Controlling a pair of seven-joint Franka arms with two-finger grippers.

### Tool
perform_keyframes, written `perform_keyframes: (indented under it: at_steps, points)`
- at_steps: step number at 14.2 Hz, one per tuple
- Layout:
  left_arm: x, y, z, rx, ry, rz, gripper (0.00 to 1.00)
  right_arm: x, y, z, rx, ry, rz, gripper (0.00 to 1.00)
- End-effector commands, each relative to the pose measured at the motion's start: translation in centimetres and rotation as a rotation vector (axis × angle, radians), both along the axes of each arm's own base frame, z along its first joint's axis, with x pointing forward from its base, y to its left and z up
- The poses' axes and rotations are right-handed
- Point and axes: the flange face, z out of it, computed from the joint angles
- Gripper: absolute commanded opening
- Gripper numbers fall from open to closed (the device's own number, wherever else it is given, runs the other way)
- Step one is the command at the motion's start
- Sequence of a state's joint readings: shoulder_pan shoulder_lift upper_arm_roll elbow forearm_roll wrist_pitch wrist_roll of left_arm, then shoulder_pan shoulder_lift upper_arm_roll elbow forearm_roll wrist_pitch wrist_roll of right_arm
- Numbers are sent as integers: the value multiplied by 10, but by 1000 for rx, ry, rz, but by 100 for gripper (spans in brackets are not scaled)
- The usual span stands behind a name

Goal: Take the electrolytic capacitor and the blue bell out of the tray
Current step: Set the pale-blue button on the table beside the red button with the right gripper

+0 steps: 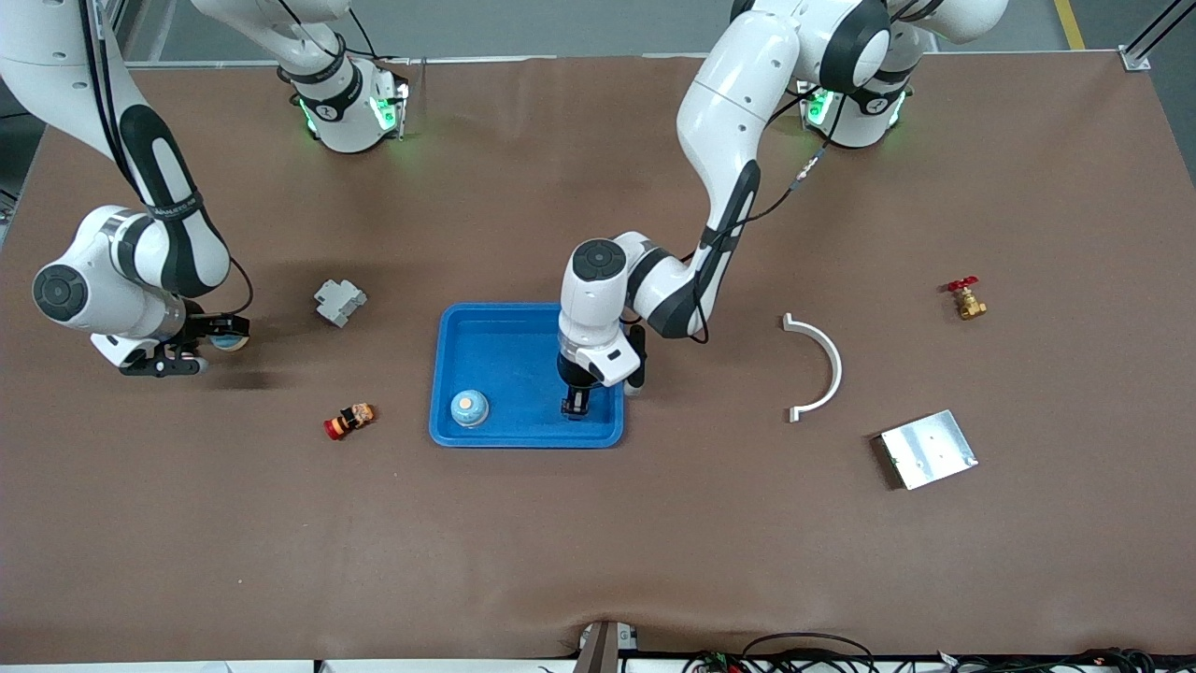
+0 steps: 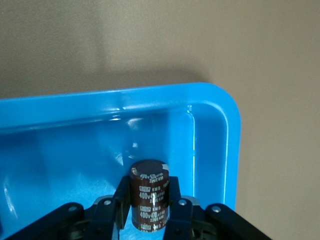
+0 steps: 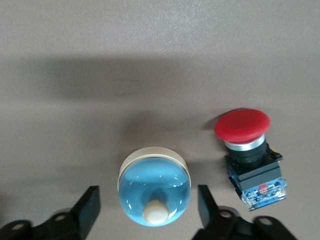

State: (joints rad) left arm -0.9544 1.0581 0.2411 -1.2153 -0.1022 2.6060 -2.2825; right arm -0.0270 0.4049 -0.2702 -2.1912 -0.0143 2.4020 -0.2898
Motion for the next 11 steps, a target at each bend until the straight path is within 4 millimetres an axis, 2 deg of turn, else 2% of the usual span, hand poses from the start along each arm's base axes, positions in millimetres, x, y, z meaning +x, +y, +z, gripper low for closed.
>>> perform_keyframes:
  at_steps: [1, 3, 6, 9, 11]
  points:
    - [2, -4, 4, 4, -33, -1, 0, 7, -5, 4, 0, -6, 5, 100]
    - [1, -2, 9, 35, -3, -4, 0, 13, -3, 11, 4, -1, 8, 100]
    - [4, 1, 29, 64, 20, -26, 0, 36, 4, 38, 38, 7, -16, 100]
    - [5, 4, 57, 124, 37, -153, 0, 66, 28, 75, 57, 10, 2, 100]
    - [7, 6, 84, 147, 33, -245, 0, 83, 49, 92, 41, -9, -20, 100]
